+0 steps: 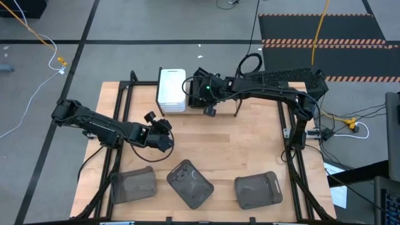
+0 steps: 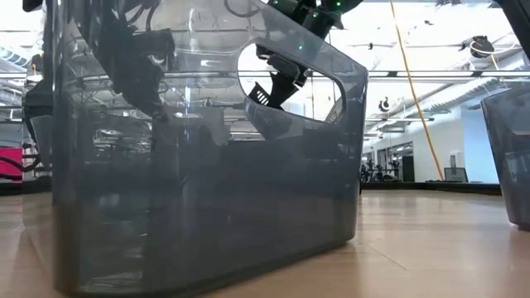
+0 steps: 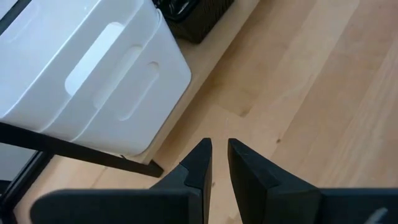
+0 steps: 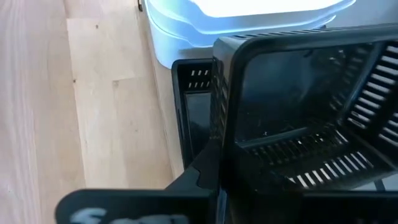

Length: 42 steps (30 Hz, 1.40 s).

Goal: Stack baskets on shelf by color
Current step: Stack the black bin on top of the other black bin on the shelf, then put the center gray bin on the shelf

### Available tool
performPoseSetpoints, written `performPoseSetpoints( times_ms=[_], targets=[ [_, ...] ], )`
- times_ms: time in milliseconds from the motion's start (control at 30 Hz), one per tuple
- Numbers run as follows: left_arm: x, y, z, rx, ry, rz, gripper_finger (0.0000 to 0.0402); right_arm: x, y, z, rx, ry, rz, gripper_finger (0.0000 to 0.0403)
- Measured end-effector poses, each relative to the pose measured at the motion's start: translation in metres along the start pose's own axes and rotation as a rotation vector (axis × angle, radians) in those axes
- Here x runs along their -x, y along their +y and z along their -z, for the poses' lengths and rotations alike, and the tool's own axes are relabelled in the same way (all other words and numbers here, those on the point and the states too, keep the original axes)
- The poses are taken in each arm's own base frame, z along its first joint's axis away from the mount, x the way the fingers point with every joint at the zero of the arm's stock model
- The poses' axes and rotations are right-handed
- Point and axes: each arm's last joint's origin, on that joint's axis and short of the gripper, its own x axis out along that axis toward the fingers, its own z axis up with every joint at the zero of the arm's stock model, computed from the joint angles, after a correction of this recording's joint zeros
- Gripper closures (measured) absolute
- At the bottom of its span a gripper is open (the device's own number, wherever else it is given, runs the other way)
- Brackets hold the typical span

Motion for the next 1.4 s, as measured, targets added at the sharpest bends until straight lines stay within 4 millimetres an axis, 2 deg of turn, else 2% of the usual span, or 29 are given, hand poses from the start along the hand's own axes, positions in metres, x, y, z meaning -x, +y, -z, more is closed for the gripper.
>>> performPoseSetpoints(
  times_ms=[167,400,500,700,767,833,933,1033,1133,1300,1400],
  targets=[
    [0.000,0.000,0.000,0.000,-0.003,-0.005,0.0346,0.000,0.000,0.001,0.036,0.010,0.018,0.0358],
    [0.000,0.001,0.000,0.000,-0.013,-0.024,0.0346,0.001,-0.002,-0.009,0.016,-0.090,0.038,0.0243],
    [0.000,0.001,0.000,0.001,-0.012,-0.024,0.0346,0.001,-0.003,-0.010,0.000,-0.098,0.061,0.0213],
    [0.000,0.002,0.003,0.008,0.012,-0.037,0.0346,-0.008,0.007,0.004,-0.017,-0.022,0.037,0.0214],
    [0.000,0.003,0.004,0.015,0.024,-0.045,0.0346,-0.006,0.014,0.013,-0.017,0.010,0.004,0.0224],
    [0.000,0.004,0.006,0.022,0.035,-0.053,0.0346,0.003,0.023,0.016,-0.015,-0.031,-0.092,0.0232],
    [0.001,0.005,0.007,0.019,0.043,-0.057,0.0346,0.018,0.042,0.024,0.016,-0.087,-0.297,0.0241],
    [0.001,0.005,0.007,0.022,0.045,-0.058,0.0346,0.020,0.070,0.036,0.055,-0.115,-0.451,0.0242],
    [0.001,0.005,0.007,0.042,0.042,-0.057,0.0346,0.024,0.104,0.048,0.082,-0.104,-0.518,0.0237],
    [-0.001,0.004,0.002,0.071,0.010,-0.049,0.0346,0.032,0.171,0.067,0.271,-0.088,-0.582,0.0227],
    [-0.004,0.005,-0.005,0.103,-0.027,-0.040,0.0346,0.042,0.198,0.071,0.346,-0.124,-0.563,0.0221]
  ],
)
